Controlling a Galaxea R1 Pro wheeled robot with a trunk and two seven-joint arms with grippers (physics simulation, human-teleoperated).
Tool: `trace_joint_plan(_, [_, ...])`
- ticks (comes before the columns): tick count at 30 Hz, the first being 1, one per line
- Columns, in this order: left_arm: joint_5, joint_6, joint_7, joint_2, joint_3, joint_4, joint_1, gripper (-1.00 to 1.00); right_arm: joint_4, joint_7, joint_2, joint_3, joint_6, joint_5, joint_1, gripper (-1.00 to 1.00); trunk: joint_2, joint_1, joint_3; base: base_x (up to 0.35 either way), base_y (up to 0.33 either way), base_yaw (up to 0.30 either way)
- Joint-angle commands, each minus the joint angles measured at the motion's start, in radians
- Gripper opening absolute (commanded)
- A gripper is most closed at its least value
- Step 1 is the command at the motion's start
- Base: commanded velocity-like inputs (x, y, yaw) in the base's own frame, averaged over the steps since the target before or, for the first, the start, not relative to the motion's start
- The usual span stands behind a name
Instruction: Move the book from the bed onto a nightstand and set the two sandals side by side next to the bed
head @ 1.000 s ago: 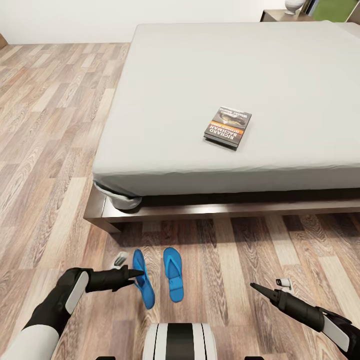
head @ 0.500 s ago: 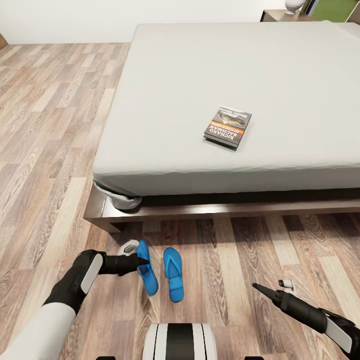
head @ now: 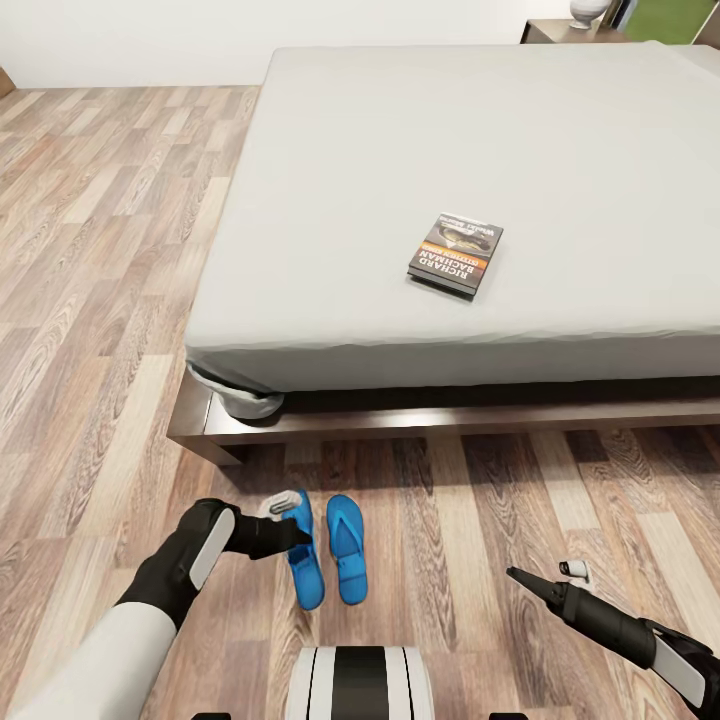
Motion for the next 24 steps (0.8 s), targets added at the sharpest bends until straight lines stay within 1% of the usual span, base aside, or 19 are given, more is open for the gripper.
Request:
trace_joint_plan(1, [-0.009,0.001,-0.005,-0.003,-0.002,0.0,0.0,-1.0,0.0,0.002,-0.001,0.007,0.01,-0.01,-0.001,1.0,0.0,0.0,-0.001,0.0,0.0,0.0])
trace_joint_plan(9, [-0.009,-0.002,0.003,-0.013,-0.004,0.002,0.0,-1.0,0.0,0.002,-0.001,0.007,0.01,-0.011,-0.001,1.0,0.0,0.0,-0.001,0.0,0.0,0.0])
trace_joint_plan(11, [-0.01,-0.004,0.012,-0.022,-0.005,0.003,0.0,-1.0,0.0,0.002,-0.001,0.007,0.01,-0.011,-0.001,1.0,0.0,0.0,-0.001,0.0,0.0,0.0])
trace_joint_plan(14, [-0.011,-0.006,0.07,-0.038,-0.005,0.004,0.0,-1.0,0.0,0.002,-0.001,0.007,0.01,-0.01,-0.001,1.0,0.0,0.0,-0.001,0.0,0.0,0.0])
trace_joint_plan(17, [-0.011,-0.007,0.114,-0.042,-0.005,0.003,0.0,-1.0,0.001,0.002,-0.001,0.007,0.01,-0.01,-0.001,1.0,0.0,0.0,-0.001,0.0,0.0,0.0])
trace_joint_plan(24, [-0.012,-0.008,0.13,-0.041,-0.005,0.003,0.0,-1.0,0.001,0.002,-0.001,0.007,0.01,-0.01,-0.001,1.0,0.0,0.0,-0.001,0.0,0.0,0.0])
